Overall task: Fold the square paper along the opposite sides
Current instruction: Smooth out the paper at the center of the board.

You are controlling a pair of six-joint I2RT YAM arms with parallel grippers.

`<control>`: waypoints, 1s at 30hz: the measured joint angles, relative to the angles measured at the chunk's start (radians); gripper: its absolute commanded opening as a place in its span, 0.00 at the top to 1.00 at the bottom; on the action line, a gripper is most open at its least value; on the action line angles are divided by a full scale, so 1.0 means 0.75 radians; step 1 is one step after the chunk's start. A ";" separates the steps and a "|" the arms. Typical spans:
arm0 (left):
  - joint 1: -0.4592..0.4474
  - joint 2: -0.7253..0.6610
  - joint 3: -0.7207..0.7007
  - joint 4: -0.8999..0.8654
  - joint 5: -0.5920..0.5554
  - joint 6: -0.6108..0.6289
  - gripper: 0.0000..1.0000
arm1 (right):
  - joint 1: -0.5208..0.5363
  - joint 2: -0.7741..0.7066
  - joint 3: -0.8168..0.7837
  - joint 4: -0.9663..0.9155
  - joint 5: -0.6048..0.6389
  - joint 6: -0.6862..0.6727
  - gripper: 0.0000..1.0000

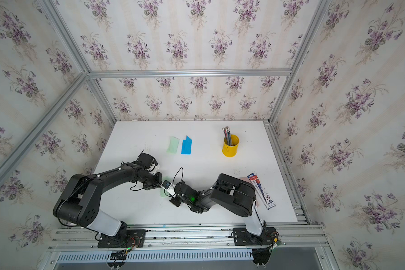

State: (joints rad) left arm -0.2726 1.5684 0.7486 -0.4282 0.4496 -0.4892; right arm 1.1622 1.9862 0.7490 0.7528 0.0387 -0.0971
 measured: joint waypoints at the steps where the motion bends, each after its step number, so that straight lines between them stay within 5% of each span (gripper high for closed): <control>1: 0.004 0.001 0.000 -0.002 0.003 0.003 1.00 | 0.000 -0.004 -0.006 0.001 -0.001 0.000 1.00; 30: 0.031 0.001 -0.014 0.009 0.042 0.023 1.00 | 0.044 -0.061 -0.144 0.072 0.079 0.037 1.00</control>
State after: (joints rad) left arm -0.2493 1.5692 0.7380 -0.4213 0.4812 -0.4721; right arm 1.1950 1.9404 0.6411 0.8066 0.0982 -0.0692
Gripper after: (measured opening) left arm 0.059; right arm 0.067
